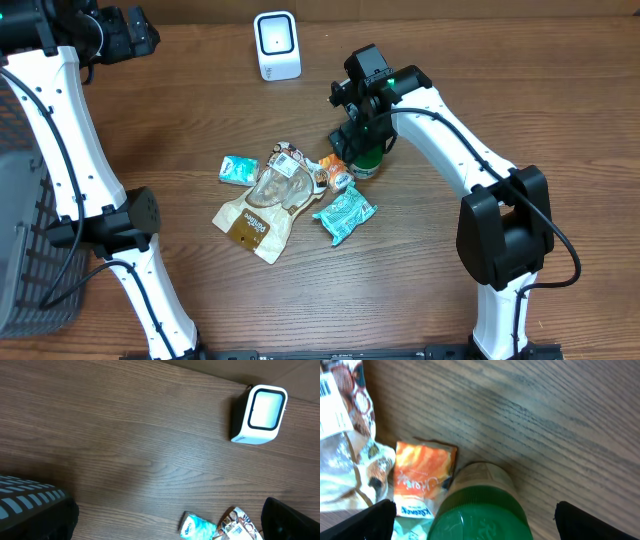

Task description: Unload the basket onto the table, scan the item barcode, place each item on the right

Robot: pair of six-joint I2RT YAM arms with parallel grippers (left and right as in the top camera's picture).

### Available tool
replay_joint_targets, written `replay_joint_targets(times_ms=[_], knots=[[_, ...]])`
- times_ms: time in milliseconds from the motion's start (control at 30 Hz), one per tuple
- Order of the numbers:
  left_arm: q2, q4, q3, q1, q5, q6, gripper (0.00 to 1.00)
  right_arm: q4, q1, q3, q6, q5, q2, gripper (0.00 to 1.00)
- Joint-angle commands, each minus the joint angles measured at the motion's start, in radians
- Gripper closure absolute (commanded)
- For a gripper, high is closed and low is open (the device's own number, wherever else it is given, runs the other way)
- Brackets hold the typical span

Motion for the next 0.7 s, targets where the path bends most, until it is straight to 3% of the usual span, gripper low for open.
replay_joint_targets(times_ms=[0, 400, 667], knots=[[-0.035, -0.002, 0.018, 0.003, -0.007, -0.014, 0.0, 0.025, -0.003, -0.039, 0.109, 0.008, -0.006, 0.0], [-0.035, -0.002, 0.018, 0.003, -0.007, -0.014, 0.01, 0.003, -0.042, -0.08, 0.119, -0.001, -0.006, 0.15], [-0.035, -0.002, 0.018, 0.003, -0.007, -0.014, 0.0, 0.019, -0.05, -0.08, 0.119, -0.003, -0.006, 0.39]])
